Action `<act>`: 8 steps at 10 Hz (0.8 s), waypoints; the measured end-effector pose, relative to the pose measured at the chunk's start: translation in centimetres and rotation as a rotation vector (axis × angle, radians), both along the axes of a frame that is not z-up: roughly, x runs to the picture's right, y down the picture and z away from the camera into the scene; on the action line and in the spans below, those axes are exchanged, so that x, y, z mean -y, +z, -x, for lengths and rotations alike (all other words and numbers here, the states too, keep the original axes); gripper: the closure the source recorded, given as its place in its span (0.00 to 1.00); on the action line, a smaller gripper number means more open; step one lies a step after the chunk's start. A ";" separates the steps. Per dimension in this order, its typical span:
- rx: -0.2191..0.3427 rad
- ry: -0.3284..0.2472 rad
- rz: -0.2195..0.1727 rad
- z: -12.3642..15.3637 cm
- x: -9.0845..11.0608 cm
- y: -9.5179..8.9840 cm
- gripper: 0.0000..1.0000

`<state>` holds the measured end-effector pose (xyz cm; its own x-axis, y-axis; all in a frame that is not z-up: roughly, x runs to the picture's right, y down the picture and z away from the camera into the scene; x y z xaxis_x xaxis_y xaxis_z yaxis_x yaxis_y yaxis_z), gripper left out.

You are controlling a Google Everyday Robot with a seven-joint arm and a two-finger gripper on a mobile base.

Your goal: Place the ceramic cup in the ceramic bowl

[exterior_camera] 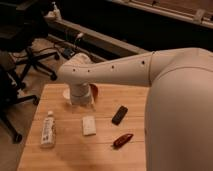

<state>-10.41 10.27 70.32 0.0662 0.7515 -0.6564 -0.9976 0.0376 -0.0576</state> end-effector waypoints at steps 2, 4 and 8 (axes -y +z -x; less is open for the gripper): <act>0.000 0.000 0.000 0.0 0.0 0.0 0.35; 0.000 0.000 0.000 0.0 0.0 0.0 0.35; -0.024 -0.104 -0.076 -0.7 2.0 1.3 0.35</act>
